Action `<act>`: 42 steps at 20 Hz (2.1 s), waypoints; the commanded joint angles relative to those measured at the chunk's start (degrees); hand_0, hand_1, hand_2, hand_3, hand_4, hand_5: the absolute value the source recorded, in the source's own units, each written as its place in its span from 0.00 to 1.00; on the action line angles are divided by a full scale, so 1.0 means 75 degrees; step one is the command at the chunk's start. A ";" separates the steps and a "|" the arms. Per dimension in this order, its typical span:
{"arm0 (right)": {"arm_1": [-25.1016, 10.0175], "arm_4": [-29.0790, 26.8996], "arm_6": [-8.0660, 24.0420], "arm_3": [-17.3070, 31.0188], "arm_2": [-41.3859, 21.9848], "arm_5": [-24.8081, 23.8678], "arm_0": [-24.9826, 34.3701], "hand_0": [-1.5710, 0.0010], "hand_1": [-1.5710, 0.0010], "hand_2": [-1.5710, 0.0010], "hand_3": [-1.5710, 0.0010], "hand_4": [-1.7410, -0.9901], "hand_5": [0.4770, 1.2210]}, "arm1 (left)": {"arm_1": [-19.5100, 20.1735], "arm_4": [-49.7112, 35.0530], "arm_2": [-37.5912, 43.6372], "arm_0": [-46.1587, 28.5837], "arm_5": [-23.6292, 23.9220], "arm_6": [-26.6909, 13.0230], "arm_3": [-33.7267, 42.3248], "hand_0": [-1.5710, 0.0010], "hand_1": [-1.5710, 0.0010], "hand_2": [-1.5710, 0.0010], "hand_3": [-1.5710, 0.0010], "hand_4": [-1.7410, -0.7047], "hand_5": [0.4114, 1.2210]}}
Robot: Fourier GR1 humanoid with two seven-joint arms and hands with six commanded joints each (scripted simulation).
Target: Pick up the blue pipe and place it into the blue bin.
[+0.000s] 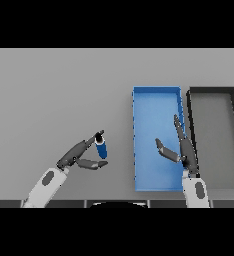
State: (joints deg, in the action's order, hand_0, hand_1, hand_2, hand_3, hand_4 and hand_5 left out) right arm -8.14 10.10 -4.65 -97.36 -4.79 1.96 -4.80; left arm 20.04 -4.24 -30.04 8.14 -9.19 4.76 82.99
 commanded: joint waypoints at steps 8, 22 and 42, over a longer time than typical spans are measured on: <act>-0.0115 0.0139 -0.0262 -0.0006 0.0054 -0.0078 -0.0150 1.00 1.00 1.00 1.00 0.71 0.23 | -0.0708 0.0389 -0.0204 0.0513 0.0134 0.0172 -0.0929 1.00 1.00 1.00 1.00 0.63 0.04; -0.0089 -0.0160 -0.0081 0.0157 0.0168 0.0067 -0.0015 1.00 1.00 1.00 1.00 0.69 0.22 | -0.1466 0.0153 -0.0183 0.0279 0.0360 0.0904 -0.0893 0.13 0.11 0.09 0.10 0.23 0.92; -0.0242 0.0140 -0.0182 0.0030 0.0221 -0.0149 -0.0066 1.00 1.00 1.00 1.00 0.80 0.22 | -0.2069 0.0292 0.0078 0.0917 -0.0181 -0.0128 0.0864 0.00 0.00 0.00 0.00 0.27 1.00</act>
State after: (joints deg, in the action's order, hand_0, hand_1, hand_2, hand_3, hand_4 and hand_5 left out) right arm -9.95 11.14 -6.18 -97.13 -3.13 0.85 -5.32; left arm 4.51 -1.98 -29.48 14.98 -10.66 3.75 89.45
